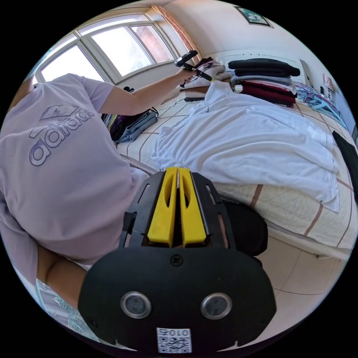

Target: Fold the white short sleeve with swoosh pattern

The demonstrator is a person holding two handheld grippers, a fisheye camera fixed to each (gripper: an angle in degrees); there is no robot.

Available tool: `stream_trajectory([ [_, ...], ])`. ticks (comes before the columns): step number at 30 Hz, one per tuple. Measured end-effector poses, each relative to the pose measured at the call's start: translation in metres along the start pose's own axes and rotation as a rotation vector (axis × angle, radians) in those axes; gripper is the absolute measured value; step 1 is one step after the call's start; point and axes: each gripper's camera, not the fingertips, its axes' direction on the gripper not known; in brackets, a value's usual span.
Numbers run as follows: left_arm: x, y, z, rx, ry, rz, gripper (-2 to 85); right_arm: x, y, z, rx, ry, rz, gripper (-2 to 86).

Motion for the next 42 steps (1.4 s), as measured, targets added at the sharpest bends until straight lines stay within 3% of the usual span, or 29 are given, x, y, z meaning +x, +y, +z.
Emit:
stream_trajectory([
  [4,0.005,0.046,0.012,-0.030,0.000,-0.051,8.7,0.024,-0.006,0.014,-0.009,0.105,0.117,7.2],
  [9,0.044,0.160,0.016,-0.024,0.329,-0.057,9.6,0.084,0.013,-0.015,0.074,0.391,0.447,9.4],
  [13,0.105,0.215,0.000,0.016,0.226,0.070,9.7,0.131,0.037,-0.047,0.282,0.554,0.701,11.0],
  [17,0.144,0.228,-0.016,0.119,0.066,0.136,10.1,0.157,0.037,-0.031,0.333,0.620,0.832,13.9],
  [23,0.158,0.141,-0.035,0.291,0.335,0.248,11.4,0.157,0.021,0.012,0.355,0.657,0.885,16.6],
  [30,0.274,-0.028,-0.032,0.403,0.304,0.605,12.8,0.131,0.017,0.034,0.410,0.689,0.850,14.4],
  [36,0.345,-0.174,0.030,0.266,0.358,0.692,13.8,0.142,0.051,0.029,0.508,0.542,0.861,11.5],
  [42,0.376,-0.234,0.086,0.169,0.458,0.839,13.9,0.152,0.067,0.023,0.540,0.465,0.767,8.7],
])
